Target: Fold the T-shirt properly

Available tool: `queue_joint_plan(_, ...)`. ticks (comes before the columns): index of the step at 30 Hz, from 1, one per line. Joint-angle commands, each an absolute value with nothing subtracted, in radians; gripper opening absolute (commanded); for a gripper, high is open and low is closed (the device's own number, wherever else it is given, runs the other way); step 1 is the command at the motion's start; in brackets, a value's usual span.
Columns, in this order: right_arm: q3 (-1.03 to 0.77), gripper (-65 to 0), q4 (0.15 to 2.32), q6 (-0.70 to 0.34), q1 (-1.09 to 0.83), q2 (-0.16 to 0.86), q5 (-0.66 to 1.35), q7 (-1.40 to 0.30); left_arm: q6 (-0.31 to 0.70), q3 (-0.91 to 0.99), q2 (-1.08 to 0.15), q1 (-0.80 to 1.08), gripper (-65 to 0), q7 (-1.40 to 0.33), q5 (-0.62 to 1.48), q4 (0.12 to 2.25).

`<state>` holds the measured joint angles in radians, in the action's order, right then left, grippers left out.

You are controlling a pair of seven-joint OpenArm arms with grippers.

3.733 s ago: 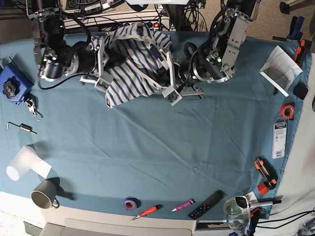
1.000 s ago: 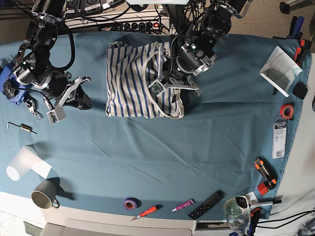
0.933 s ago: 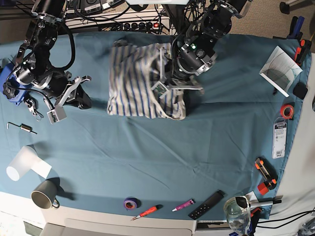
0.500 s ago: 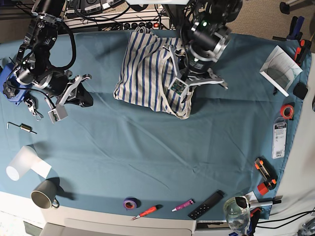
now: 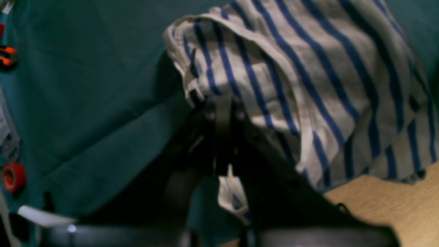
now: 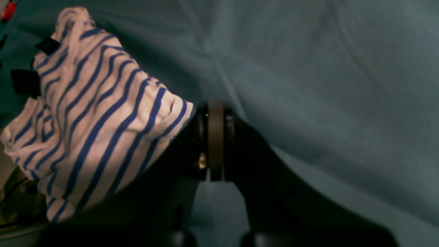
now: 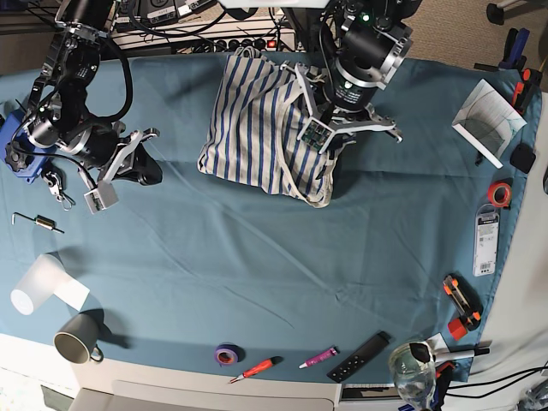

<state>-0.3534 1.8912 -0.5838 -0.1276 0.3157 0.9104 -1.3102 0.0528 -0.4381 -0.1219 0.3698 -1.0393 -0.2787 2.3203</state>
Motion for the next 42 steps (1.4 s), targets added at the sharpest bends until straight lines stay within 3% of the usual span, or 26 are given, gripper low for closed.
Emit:
queue_joint_plan(1, -0.362, -65.0, 1.905, -0.586, -0.117, 0.330, 0.928, -1.295, 0.042, -0.440, -0.120, 0.377, -65.0, -1.025, -0.316, 2.337)
queue_joint_plan(6, -0.362, -65.0, 1.908, -0.587, -0.116, 0.330, 0.965, -1.301, -0.035, -0.440, -0.120, 0.382, -65.0, -1.024, -0.487, 2.339)
queue_joint_plan(11, -0.362, -65.0, 1.933, -0.587, -0.117, 0.330, 0.956, -1.313, -0.027, -0.380, -0.120, 0.382, -65.0, -0.996, -0.488, 2.339)
queue_joint_plan(18, -0.362, -65.0, 1.933, -0.587, -0.117, 0.330, 0.949, -1.316, 0.074, -0.149, -0.186, 0.379, -65.0, -0.934, -0.250, 2.339)
queue_joint_plan(30, -0.400, -65.0, 1.958, -0.587, -0.168, 0.328, 0.950, -1.351, 0.111, 0.193, -0.272, 0.483, -65.0, -0.992, 0.149, 2.339)
queue_joint_plan(42, -0.513, -65.0, 2.122, -0.586, -0.437, 0.324, 0.949, -1.384, 0.113, 0.252, -0.272, 0.686, -65.0, -1.042, 0.180, 2.339)
